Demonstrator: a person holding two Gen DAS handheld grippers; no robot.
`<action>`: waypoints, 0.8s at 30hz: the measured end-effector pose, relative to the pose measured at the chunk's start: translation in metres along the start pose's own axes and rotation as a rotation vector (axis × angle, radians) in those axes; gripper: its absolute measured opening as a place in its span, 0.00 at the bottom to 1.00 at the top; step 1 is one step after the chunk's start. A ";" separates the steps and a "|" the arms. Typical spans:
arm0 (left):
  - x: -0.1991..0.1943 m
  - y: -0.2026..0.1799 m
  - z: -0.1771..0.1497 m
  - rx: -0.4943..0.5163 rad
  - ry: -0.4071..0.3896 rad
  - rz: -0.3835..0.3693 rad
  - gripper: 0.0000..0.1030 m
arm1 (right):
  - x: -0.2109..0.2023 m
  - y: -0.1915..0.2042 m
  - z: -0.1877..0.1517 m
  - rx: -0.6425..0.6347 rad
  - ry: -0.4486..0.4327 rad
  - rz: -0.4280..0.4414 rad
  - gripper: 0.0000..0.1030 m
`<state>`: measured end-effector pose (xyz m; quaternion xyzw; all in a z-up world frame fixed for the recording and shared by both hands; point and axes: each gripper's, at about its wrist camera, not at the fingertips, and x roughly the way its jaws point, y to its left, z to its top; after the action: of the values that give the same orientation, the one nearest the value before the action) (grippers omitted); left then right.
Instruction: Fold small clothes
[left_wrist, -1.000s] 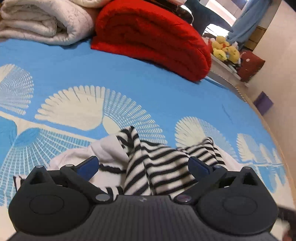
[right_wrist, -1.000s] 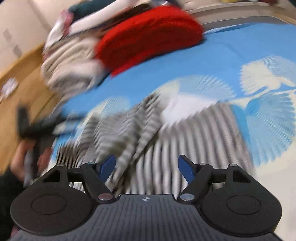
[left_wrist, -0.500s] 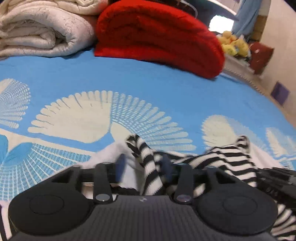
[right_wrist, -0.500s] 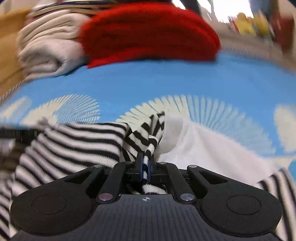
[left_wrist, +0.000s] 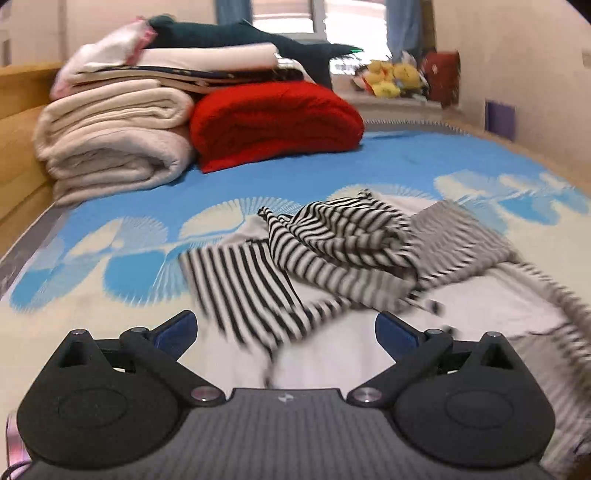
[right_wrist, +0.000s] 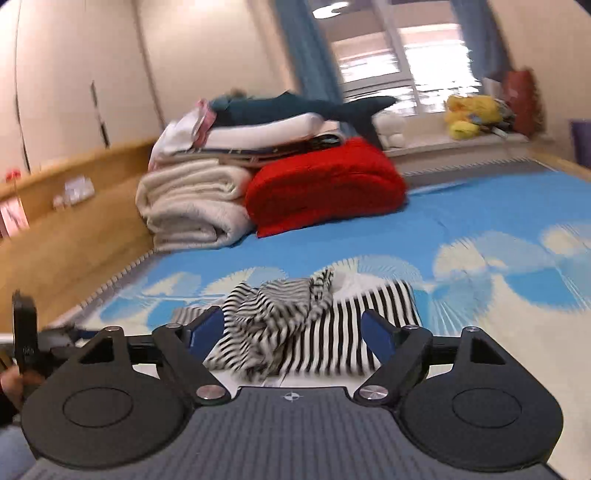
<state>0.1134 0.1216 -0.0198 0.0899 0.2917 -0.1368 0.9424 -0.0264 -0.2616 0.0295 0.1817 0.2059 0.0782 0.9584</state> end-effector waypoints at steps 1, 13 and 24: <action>-0.019 -0.005 -0.007 -0.012 -0.001 -0.006 1.00 | -0.013 0.002 -0.007 0.009 0.024 -0.004 0.82; -0.088 -0.037 -0.106 -0.205 0.179 0.116 1.00 | -0.027 0.011 -0.103 0.016 0.278 -0.250 0.82; -0.025 -0.005 -0.137 -0.407 0.424 0.044 1.00 | 0.014 -0.046 -0.153 0.023 0.384 -0.378 0.82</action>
<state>0.0202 0.1561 -0.1178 -0.0683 0.5014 -0.0332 0.8619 -0.0745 -0.2527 -0.1228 0.1330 0.4151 -0.0717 0.8971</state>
